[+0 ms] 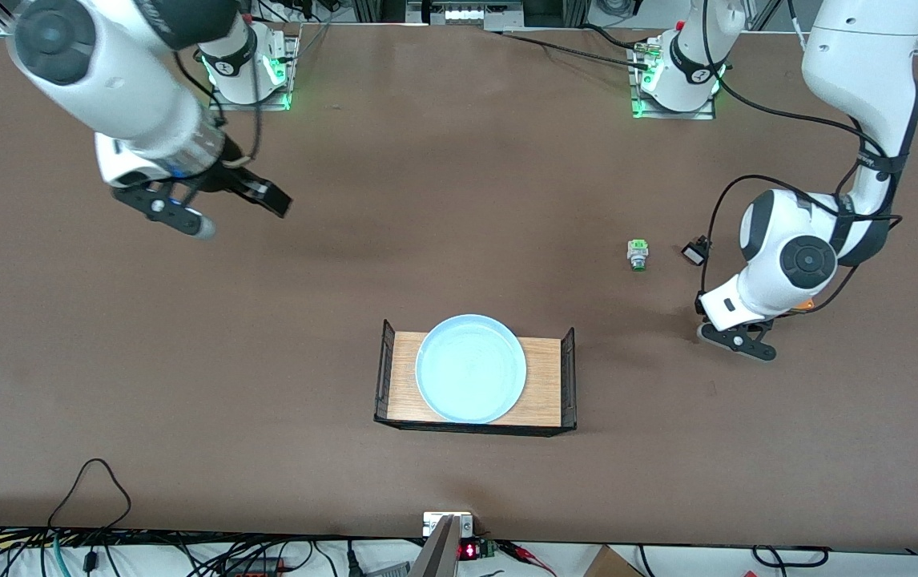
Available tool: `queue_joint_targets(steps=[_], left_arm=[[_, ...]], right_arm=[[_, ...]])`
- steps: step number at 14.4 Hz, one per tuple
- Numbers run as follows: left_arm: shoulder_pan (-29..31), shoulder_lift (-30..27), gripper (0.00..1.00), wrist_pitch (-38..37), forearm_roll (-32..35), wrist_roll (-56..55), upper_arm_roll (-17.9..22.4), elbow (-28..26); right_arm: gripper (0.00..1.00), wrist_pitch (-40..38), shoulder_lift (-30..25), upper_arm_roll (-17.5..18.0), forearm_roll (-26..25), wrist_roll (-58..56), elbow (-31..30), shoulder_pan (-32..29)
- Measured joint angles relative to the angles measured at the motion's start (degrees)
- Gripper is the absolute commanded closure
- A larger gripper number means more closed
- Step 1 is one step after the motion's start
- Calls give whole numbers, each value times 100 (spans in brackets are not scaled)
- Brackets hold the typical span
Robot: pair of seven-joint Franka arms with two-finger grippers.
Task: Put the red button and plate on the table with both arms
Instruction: 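Set the button on the table while the right gripper reaches the plate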
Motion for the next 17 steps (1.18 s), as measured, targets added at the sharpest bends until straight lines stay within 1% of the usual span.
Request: queue_joint_targets(steps=[1,2,3,4,7,10,11,13,14,15,17], left_arm=[[0,6,56,43,0,0,-25,-59],[0,8,50,104,0,-2,-45,-128],[0,12,31,245,0,-2,-54,-221],[1,16,0,408,0,-2,-56,-323],[16,17,0,572,0,-28,-56,-452],[16,14,0,544,0,-40,-74,-449],[16,9,0,526,0,-43,-87,-443],[16,-50,0,407,-1,-55,-112,-386],[16,-110,0,158,-2,-73,-132,-299],[16,-185,0,-276,-7,-119,-158,-130],[14,-324,0,-1450,-153,-391,-213,441]], right_arm=[[0,153,175,0,5,140,125,164],[0,328,356,1,6,326,252,333],[0,507,532,2,6,540,366,492],[0,694,691,2,6,749,464,627],[0,1194,1102,1,6,1359,703,883],[0,1720,1354,-12,6,1852,753,914],[0,1887,1423,-24,40,2054,755,913],[0,2373,1590,-26,294,2596,760,919],[0,2662,1685,-25,385,2807,762,929],[0,2855,1772,-25,425,2938,767,941],[0,3030,1927,-25,452,3064,837,963]])
